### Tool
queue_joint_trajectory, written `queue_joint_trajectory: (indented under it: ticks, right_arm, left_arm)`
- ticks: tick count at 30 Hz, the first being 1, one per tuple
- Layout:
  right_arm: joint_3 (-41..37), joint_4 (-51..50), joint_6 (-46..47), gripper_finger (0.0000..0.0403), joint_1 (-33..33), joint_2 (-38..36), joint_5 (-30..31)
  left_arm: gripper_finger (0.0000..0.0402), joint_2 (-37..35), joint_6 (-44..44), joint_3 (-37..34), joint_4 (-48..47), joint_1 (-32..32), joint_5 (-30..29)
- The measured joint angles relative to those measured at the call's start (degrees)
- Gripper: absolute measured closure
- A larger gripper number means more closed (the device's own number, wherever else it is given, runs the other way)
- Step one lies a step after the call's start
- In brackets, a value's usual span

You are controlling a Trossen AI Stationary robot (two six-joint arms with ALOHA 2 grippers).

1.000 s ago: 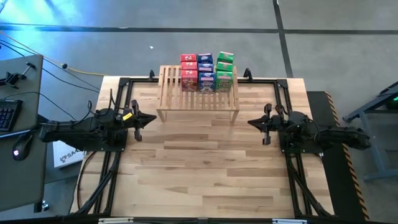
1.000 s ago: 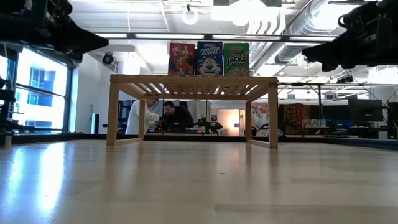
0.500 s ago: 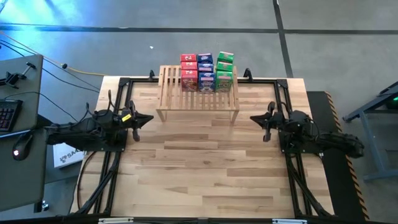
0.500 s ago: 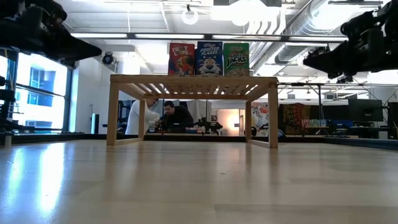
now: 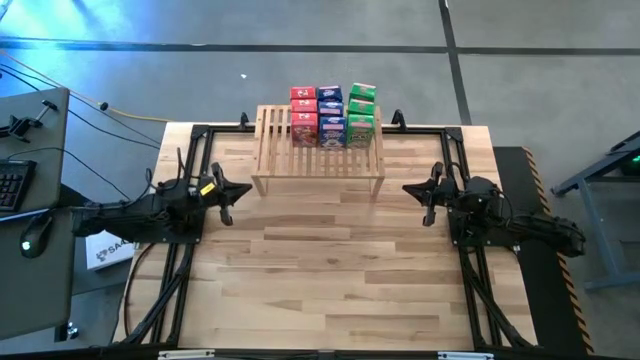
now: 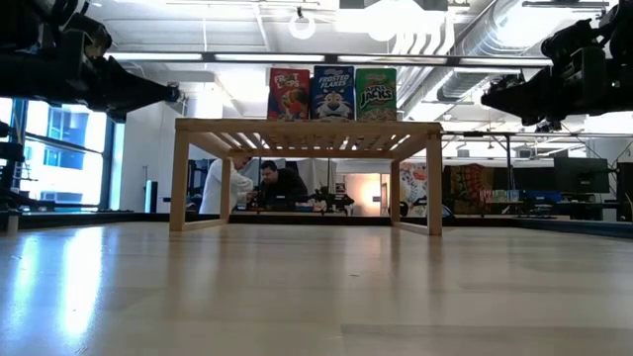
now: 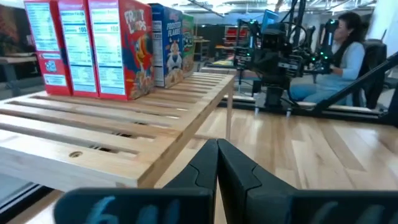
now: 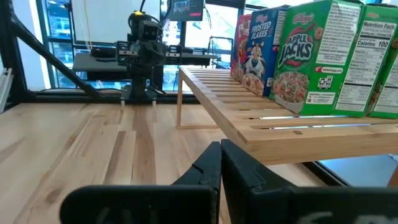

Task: Stack cereal on shelf
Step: Return to Home Position

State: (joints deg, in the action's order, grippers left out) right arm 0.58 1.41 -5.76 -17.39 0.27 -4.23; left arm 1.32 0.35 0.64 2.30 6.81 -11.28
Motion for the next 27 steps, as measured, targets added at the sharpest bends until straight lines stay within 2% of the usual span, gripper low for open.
queue_joint_trajectory:
  ticks: [14, 27]
  right_arm:
    - [0.0, -0.3, 7.3, 0.0403, 0.0, 0.1, 2.3]
    - [0.0, -0.3, 5.8, 0.0403, 0.0, 0.1, 2.3]
  left_arm:
    - [0.0401, 0.0, -1.9, 0.0, -0.1, 0.4, 0.2]
    - [0.0401, 0.0, -3.2, 0.0, 0.1, 0.3, 0.2]
